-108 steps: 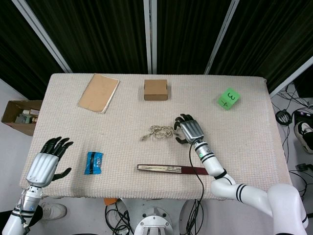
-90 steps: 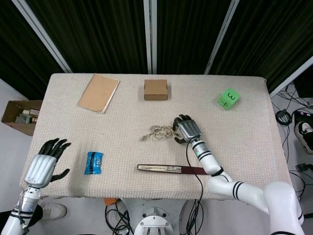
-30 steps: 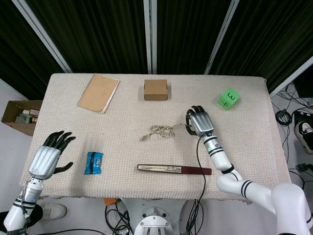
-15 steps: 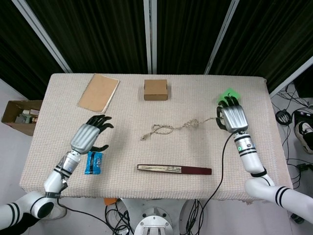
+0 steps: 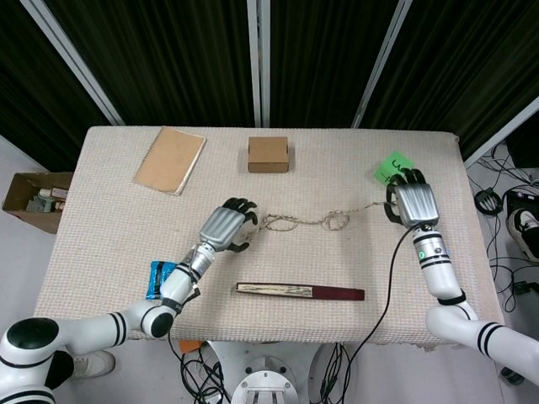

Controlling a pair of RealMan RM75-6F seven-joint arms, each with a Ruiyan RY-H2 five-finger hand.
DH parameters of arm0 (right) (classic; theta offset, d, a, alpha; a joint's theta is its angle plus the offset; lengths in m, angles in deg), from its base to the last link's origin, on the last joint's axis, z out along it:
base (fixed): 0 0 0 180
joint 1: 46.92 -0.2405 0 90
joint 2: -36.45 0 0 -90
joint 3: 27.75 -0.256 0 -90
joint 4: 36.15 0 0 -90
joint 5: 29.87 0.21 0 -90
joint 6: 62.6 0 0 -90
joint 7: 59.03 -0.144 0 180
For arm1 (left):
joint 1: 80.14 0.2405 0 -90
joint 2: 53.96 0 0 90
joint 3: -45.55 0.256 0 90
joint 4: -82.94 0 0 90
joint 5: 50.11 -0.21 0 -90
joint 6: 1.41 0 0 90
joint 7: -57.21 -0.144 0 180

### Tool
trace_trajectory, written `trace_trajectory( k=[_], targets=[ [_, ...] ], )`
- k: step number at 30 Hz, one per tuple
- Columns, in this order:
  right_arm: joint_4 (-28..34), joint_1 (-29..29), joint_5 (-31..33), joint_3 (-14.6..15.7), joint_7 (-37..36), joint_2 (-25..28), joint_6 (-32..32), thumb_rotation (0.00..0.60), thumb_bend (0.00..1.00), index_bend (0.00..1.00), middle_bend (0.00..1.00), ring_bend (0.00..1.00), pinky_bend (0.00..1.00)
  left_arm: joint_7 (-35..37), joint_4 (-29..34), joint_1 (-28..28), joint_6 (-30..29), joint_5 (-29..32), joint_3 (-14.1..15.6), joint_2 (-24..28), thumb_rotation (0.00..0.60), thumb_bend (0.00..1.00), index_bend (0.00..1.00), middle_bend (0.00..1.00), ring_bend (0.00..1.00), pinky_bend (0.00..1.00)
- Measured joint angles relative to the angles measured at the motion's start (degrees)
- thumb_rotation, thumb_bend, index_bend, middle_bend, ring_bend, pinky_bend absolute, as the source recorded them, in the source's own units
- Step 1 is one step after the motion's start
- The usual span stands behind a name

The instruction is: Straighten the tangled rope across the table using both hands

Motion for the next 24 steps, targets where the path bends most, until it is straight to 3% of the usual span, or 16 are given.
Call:
trace_trajectory(
  k=[11,24],
  targets=[
    [-0.42,-0.33,0.16,-0.07,-0.19,-0.35,-0.29,0.600,0.64,0.70,0.31,0.12,0.16,-6.09,-9.82,-5.25,-0.02,8.88,-2.34,-9.23,0.600,0.34,0.45,0.18,0.11,0.14],
    [-0.90,-0.47,0.27,0.07,-0.42,-0.69,-0.57,0.600,0.64,0.70,0.31,0.12,0.15,-6.80,-12.78,-5.52,-0.53,11.63,-1.70,-10.75,0.600,0.37,0.47,0.18,0.11,0.14]
  ],
)
